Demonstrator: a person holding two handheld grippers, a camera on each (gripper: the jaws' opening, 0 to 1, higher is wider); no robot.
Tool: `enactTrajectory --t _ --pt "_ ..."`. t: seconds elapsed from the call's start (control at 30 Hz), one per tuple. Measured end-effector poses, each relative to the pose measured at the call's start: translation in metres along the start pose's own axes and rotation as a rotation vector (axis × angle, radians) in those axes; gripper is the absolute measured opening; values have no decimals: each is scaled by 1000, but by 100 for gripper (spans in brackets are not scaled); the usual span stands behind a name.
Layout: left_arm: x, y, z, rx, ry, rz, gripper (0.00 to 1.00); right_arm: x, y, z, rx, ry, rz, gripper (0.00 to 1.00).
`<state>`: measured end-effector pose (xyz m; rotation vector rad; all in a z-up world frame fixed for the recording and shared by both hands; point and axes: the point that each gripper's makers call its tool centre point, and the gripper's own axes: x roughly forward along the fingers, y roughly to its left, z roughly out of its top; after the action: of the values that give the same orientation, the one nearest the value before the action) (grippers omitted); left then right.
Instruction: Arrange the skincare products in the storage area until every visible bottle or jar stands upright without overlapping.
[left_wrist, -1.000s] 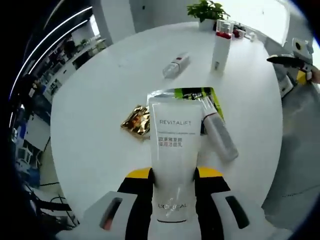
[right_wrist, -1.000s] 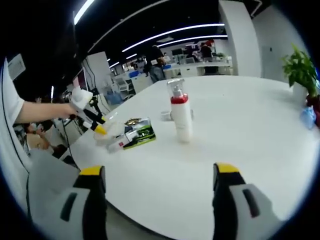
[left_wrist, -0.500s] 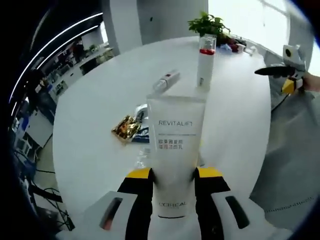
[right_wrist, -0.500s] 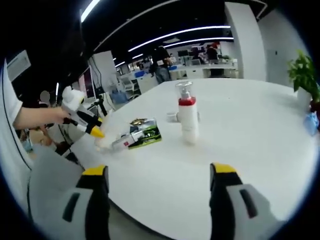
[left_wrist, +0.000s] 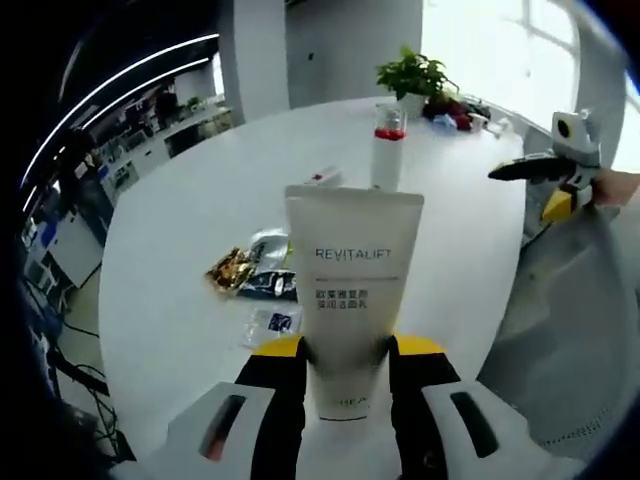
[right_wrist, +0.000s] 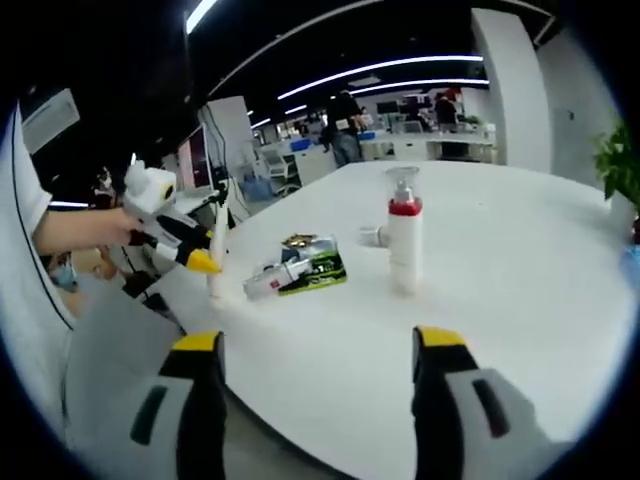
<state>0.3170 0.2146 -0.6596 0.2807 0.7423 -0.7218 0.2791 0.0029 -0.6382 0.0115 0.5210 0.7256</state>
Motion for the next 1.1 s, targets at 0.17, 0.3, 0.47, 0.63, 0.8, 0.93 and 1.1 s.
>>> enactTrajectory --t 0.17,0.3,0.47,0.63,0.8,0.93,1.1 --pt "-8 -19 20 -7 -51 -19 29 6 25 3 18 -15 65 75" --pt "-11 -34 38 -13 -97 -33 29 12 47 2 -8 -6 118 72" --pt "-10 -55 57 -5 -144 -53 29 12 59 19 44 -56 159 69" --pt "-5 -73 69 7 -178 -58 29 7 62 47 80 -127 177 59" --pt "0 -88 82 -31 -225 -70 29 5 67 65 110 -175 192 58" --pt "4 -94 90 -77 -257 -62 29 6 68 74 106 -197 188 54" --pt "5 -102 95 -90 -274 -45 29 7 65 85 104 -216 183 49"
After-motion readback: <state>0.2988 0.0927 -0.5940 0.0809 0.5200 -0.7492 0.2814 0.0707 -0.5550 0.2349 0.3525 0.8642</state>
